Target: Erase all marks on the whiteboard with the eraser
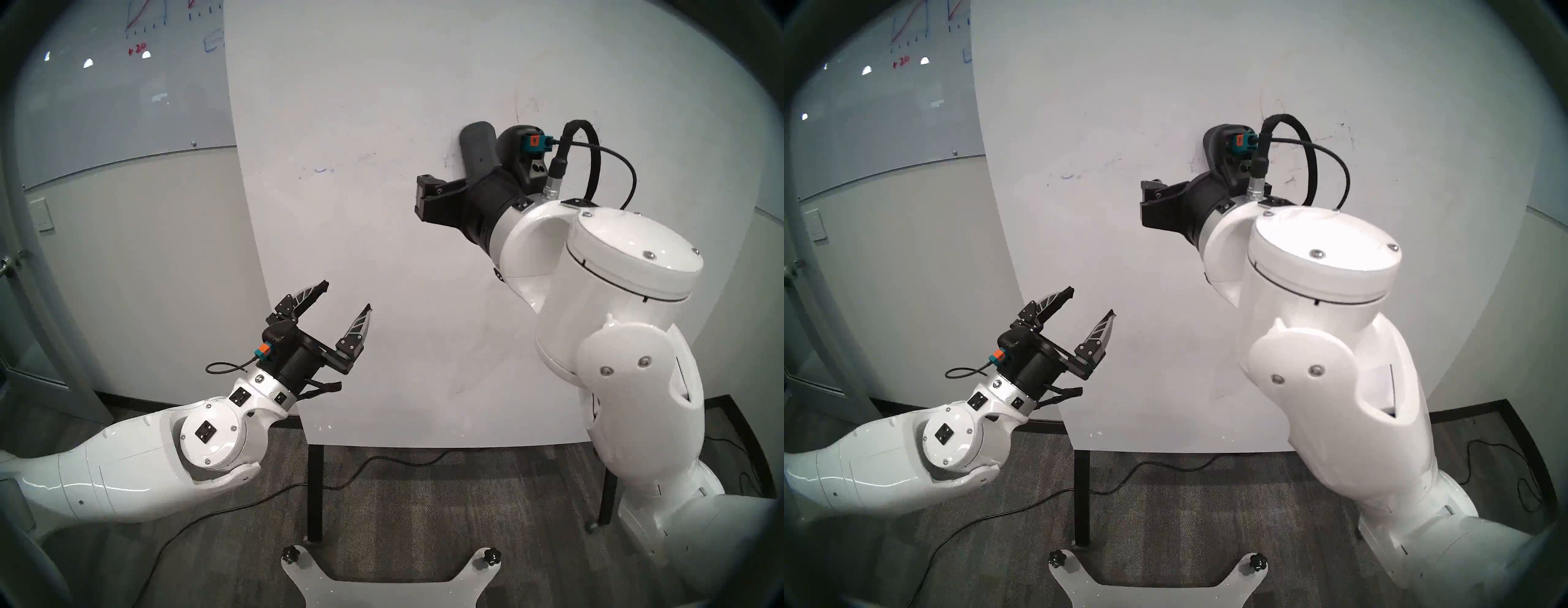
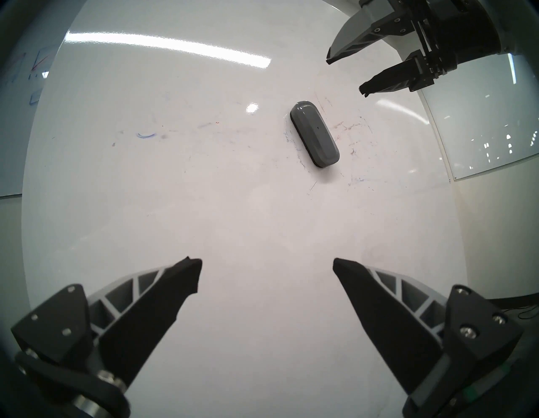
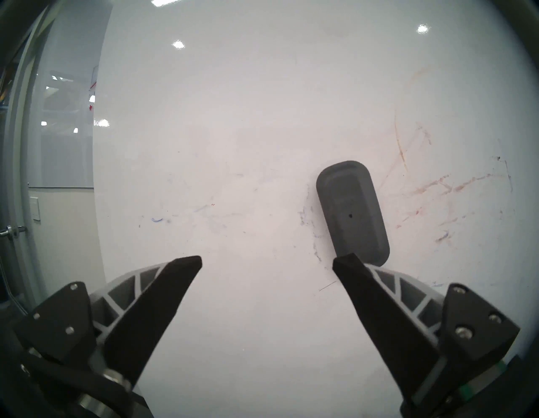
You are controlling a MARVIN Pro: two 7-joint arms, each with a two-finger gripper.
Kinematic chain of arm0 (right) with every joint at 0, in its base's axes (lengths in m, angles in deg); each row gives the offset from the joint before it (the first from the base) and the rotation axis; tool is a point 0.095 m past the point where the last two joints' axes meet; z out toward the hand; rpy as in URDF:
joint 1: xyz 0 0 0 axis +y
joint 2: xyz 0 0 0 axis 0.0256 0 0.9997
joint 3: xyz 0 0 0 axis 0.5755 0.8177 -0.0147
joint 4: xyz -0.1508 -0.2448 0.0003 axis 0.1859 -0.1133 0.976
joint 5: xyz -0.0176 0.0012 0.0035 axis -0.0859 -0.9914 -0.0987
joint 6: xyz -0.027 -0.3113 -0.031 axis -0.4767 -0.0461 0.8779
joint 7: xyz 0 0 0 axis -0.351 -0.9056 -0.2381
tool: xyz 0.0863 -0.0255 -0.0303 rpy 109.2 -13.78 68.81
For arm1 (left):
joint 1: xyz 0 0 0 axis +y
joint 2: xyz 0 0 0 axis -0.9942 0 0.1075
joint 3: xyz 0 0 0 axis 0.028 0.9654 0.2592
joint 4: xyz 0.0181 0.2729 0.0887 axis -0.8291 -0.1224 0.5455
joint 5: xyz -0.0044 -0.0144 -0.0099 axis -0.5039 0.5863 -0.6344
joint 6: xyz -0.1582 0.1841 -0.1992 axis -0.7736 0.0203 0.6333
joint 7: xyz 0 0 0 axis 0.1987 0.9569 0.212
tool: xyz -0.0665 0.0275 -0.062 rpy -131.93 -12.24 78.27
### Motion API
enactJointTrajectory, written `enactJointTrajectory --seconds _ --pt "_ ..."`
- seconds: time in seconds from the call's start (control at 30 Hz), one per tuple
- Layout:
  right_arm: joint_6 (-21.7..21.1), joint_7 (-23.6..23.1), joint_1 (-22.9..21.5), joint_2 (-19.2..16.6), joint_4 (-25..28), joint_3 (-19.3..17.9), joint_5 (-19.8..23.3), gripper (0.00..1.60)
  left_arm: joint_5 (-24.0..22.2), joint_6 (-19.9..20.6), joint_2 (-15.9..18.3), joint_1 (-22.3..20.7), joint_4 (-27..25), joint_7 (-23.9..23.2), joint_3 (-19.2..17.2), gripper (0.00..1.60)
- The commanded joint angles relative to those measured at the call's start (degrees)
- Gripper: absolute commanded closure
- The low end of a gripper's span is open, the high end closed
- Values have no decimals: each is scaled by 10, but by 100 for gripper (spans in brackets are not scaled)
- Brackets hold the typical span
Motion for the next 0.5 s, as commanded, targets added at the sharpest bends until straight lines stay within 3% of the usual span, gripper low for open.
enactJointTrajectory --seconds 0.0,0.47 --pt "24 39 24 35 -6 2 -6 0 0 -5 0 -5 -6 1 -6 0" --pt "22 40 27 43 -7 1 -13 0 0 -5 0 -5 -6 1 -6 0"
